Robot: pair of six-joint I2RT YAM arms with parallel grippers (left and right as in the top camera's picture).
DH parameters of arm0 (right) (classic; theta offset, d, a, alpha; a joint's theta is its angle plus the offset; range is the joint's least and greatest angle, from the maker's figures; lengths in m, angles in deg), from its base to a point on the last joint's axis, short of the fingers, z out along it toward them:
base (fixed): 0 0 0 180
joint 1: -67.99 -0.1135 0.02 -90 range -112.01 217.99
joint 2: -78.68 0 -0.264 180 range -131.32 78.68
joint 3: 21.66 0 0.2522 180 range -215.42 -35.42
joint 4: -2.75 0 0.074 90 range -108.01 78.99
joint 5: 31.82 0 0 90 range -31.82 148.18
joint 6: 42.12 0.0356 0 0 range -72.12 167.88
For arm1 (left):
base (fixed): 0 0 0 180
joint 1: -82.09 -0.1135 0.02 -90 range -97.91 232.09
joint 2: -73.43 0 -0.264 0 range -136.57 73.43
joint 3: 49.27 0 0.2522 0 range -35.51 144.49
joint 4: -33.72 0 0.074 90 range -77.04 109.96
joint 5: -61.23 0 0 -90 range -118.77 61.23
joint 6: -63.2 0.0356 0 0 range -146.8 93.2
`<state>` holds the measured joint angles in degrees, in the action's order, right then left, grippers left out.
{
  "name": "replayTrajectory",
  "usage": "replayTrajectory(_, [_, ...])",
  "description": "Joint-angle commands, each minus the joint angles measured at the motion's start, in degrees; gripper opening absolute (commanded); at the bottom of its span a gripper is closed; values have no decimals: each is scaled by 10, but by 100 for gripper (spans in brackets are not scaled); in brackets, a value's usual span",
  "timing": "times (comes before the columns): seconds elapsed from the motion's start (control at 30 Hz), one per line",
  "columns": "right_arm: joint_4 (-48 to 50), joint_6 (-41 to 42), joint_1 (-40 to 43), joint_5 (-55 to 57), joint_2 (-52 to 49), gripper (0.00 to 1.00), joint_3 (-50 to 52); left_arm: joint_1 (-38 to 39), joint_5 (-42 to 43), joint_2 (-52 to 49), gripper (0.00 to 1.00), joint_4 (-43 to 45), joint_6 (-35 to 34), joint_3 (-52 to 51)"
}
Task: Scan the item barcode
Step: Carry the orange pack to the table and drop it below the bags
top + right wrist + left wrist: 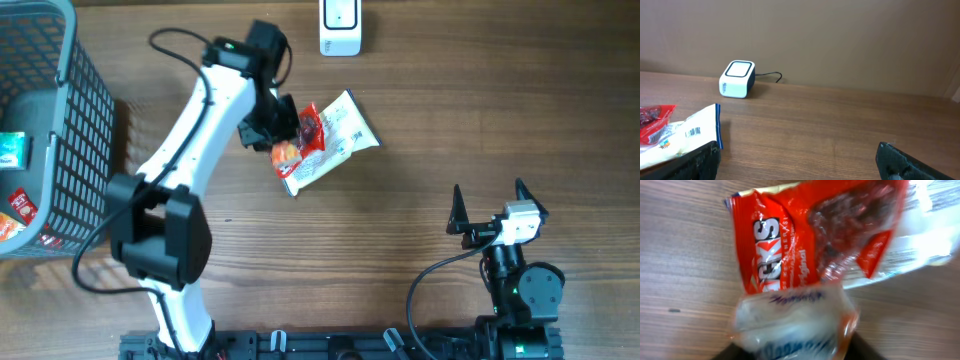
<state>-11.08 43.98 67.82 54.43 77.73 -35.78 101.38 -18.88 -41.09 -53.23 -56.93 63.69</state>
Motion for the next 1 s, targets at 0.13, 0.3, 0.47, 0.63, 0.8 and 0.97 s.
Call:
replayTrajectory(0.13, [1, 9, 4, 10, 2, 100, 0, -16, -63, -12, 72, 3, -2, -13])
replayTrajectory(0.3, [1, 9, 4, 10, 2, 100, 0, -60, -81, -2, 73, -28, -2, -13])
replayTrajectory(0.47, [1, 9, 4, 10, 2, 100, 0, -116, -73, 22, 72, -59, -3, -13])
replayTrajectory(0.63, [1, 9, 4, 10, 2, 100, 0, -158, -52, 76, 72, -70, -1, -12])
replayTrajectory(0.8, [1, 9, 3, 10, 2, 100, 0, -187, -64, 175, 76, -68, 14, 4])
replayTrajectory(0.97, [1, 9, 3, 10, 2, 100, 0, -233, -136, 306, 97, -43, 14, 17])
